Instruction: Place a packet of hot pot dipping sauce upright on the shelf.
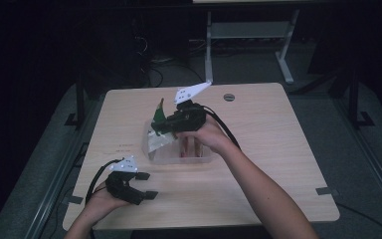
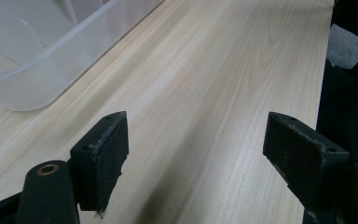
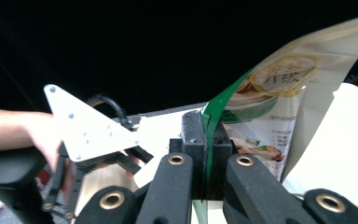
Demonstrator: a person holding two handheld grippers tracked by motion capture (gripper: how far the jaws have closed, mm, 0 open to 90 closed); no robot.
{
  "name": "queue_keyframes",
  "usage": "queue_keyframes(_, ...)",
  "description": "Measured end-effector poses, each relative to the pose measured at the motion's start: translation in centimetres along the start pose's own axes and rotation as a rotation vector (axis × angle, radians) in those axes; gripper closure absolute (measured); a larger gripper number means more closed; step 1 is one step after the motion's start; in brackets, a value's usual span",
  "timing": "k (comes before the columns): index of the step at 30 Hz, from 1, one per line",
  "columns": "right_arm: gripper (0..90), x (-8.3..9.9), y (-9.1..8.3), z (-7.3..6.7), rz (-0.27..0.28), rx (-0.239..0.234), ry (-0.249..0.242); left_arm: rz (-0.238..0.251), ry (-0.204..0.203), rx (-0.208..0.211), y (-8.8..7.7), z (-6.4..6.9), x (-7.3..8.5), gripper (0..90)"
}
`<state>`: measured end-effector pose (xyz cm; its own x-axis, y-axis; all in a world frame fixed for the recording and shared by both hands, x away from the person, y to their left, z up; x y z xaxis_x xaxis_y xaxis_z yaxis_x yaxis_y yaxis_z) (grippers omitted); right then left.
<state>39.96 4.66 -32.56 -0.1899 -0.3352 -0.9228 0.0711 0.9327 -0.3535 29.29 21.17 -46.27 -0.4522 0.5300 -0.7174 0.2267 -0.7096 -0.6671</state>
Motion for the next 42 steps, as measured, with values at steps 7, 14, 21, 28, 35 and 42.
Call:
queue_keyframes(7,89.8,0.7,0.8,1.1,-0.031,0.028,0.017,-0.002,-0.003,0.001,0.0,0.0,0.0,21.9)
queue_keyframes(14,89.8,1.1,1.0,1.8,-0.054,0.046,0.029,0.000,0.002,0.000,0.0,0.0,0.0,21.9)
queue_keyframes(21,89.7,1.6,1.3,2.1,-0.103,0.088,0.023,-0.001,-0.003,0.002,0.1,0.1,0.0,21.9)
queue_keyframes(28,89.3,2.2,1.6,2.3,-0.141,0.106,0.031,-0.004,-0.006,0.005,0.1,0.1,0.1,21.9)
queue_keyframes(35,87.8,2.7,1.7,2.5,-0.147,0.122,0.052,-0.009,-0.004,0.005,0.2,0.1,0.1,21.9)
queue_keyframes(42,80.6,2.9,1.6,2.7,-0.149,0.151,0.055,-0.006,-0.014,0.007,0.2,0.2,0.1,21.9)
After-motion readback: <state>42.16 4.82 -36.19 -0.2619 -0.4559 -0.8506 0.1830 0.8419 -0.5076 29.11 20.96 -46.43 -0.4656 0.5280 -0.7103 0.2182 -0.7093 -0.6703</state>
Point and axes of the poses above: each handheld gripper's, and its own axes: y roughly forward along the jaws, x roughly out of its underside, z roughly to its right, the point moved 5 cm from there along y, roughly forward along the jaws, and after that the axes turned 1 degree about z, right-handed, at the moved point
